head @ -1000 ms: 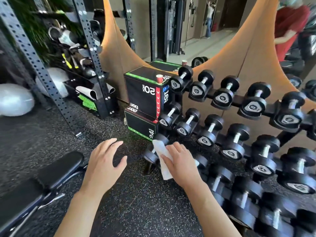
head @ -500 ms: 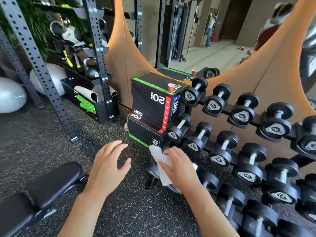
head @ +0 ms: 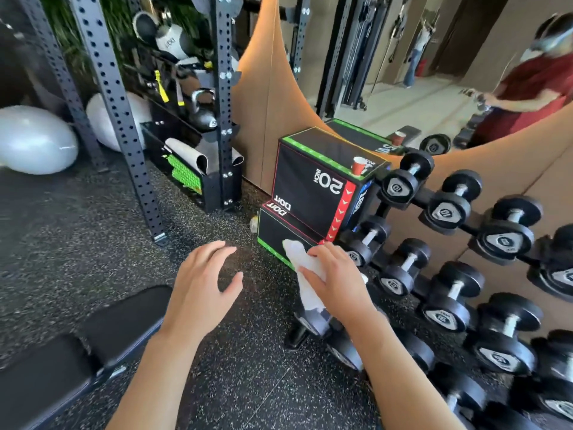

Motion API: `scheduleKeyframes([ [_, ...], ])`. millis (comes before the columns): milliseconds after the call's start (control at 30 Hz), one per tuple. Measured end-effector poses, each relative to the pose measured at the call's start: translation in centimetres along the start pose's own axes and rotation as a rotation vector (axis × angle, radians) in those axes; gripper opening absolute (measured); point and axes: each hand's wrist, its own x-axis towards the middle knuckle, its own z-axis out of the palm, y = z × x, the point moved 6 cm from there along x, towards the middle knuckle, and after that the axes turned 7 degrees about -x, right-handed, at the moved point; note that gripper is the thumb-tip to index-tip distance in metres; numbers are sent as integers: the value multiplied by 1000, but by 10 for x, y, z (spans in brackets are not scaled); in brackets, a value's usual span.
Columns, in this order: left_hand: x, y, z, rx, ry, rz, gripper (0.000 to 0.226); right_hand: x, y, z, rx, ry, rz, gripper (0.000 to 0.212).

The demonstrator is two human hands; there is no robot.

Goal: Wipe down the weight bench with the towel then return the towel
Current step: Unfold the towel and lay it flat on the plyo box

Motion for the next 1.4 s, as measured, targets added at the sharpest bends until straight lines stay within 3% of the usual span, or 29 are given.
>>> scheduleKeyframes([
  [467,57,-61,-12,27,64,-109,50,93,5,58,121,-19,-11,23],
  [1033,271,-55,73,96,13,-103,48,273,146,110,244,-6,117,27],
  [1400,388,-87,105,84,-51,-87,47,358,195,154,273,-14,252,27],
])
